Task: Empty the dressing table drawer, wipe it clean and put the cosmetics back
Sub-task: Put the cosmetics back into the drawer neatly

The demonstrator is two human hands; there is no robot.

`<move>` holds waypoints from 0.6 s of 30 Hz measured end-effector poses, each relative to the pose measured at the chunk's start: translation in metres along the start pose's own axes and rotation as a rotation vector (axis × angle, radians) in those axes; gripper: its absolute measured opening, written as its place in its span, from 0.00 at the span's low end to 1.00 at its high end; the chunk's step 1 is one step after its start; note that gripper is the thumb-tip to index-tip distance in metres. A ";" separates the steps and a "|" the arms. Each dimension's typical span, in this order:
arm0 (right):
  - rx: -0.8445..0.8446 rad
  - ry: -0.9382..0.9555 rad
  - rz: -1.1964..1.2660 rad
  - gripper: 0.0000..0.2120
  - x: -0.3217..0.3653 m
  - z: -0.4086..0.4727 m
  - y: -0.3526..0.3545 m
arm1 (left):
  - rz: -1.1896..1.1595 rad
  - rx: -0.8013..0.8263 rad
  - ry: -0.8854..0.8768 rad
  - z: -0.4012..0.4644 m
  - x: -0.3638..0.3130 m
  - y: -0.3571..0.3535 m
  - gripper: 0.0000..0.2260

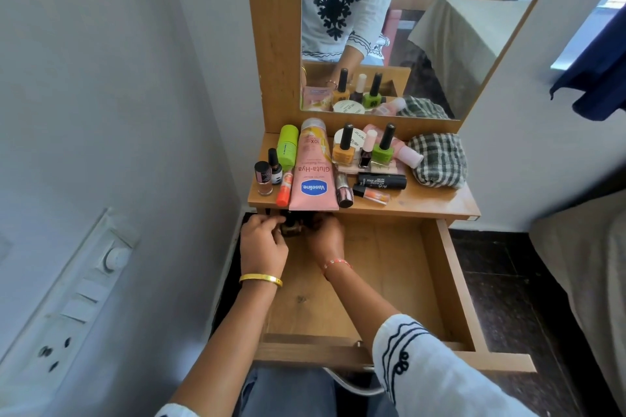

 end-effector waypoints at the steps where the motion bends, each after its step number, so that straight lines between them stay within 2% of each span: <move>1: -0.002 0.001 0.003 0.11 0.000 0.000 0.001 | 0.018 -0.003 -0.025 0.000 -0.001 0.000 0.12; 10: 0.003 0.014 -0.032 0.10 0.004 -0.003 0.007 | 0.131 -0.027 -0.209 -0.003 -0.008 -0.003 0.12; 15: -0.010 0.043 -0.016 0.10 0.012 -0.014 0.020 | 0.128 -0.013 -0.210 -0.004 -0.010 -0.003 0.12; 18: -0.033 0.013 0.029 0.15 0.013 -0.026 0.034 | 0.106 -0.014 -0.190 -0.007 -0.011 0.001 0.12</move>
Point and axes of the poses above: each hand's wrist, its own z-axis towards the middle knuckle, its own y-axis out of the back of the hand, x = y × z, the point moved 3 cm from there along z, towards the middle knuckle, and after that the axes turned 15 degrees about z, right-handed, at the moved point
